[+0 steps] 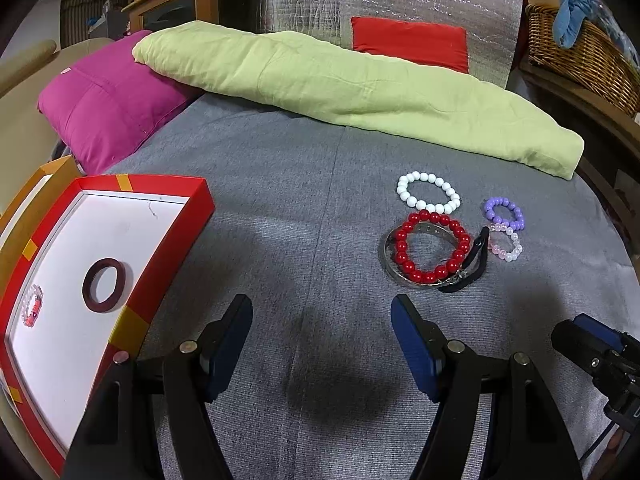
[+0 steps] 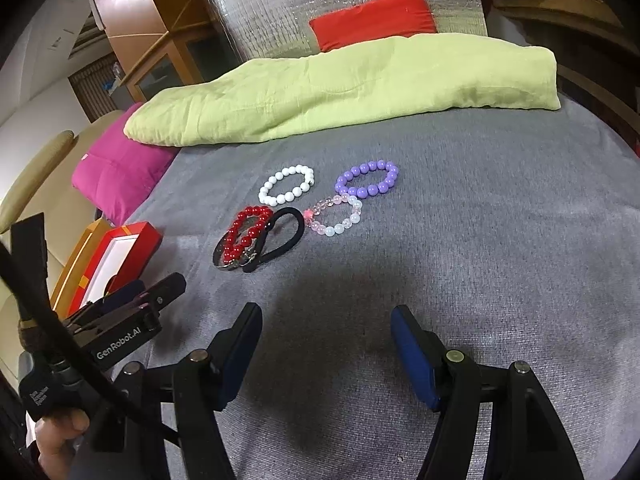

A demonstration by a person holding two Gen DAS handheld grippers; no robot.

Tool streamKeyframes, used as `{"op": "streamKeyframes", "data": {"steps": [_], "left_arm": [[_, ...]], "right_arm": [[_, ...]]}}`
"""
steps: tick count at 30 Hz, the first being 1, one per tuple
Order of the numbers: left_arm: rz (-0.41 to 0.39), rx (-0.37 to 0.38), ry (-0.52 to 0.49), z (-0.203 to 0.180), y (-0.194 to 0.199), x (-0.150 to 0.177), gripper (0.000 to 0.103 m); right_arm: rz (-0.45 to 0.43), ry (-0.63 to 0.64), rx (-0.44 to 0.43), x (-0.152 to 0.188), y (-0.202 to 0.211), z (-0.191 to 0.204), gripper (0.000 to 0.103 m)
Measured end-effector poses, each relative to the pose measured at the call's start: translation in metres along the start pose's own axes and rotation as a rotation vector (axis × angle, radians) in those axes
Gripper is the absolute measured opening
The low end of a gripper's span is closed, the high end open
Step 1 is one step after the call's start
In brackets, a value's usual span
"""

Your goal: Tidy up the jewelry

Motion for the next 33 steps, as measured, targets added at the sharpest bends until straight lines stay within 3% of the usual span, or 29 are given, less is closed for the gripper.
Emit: {"op": "streamKeyframes", "data": {"steps": [7, 10, 15, 18, 26, 32, 33], "left_arm": [[0.000, 0.013, 0.010, 0.001, 0.002, -0.002, 0.073], [-0.008, 0.017, 0.028, 0.004, 0.003, -0.003, 0.073], [-0.015, 0.022, 0.064, 0.010, 0.005, -0.005, 0.073], [-0.019, 0.022, 0.074, 0.013, 0.007, -0.005, 0.073], [-0.022, 0.033, 0.099, 0.018, 0.008, -0.007, 0.073], [-0.022, 0.035, 0.092, 0.016, 0.007, -0.007, 0.073], [-0.022, 0.032, 0.091, 0.016, 0.007, -0.007, 0.073]], "right_arm": [[0.011, -0.012, -0.040, -0.001, 0.001, 0.001, 0.063], [0.037, -0.056, -0.085, -0.004, 0.001, 0.001, 0.058], [0.067, -0.135, -0.178, -0.021, 0.000, 0.010, 0.058], [0.088, -0.184, -0.245, -0.039, -0.011, 0.024, 0.056], [0.189, -0.343, -0.288, -0.055, -0.059, 0.033, 0.046], [0.239, -0.421, -0.288, -0.059, -0.088, 0.031, 0.032], [0.245, -0.429, -0.290, -0.059, -0.091, 0.030, 0.023]]}}
Point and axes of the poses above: each gripper's, at about its wrist camera, not at the fingertips, and y roughly against the way its jaws point, z to its left, x to its underside, the point moved 4 cm from there along -y, roughly the way its jaws point, and after that the axes turned 11 degrees about x, right-handed, at the moved point
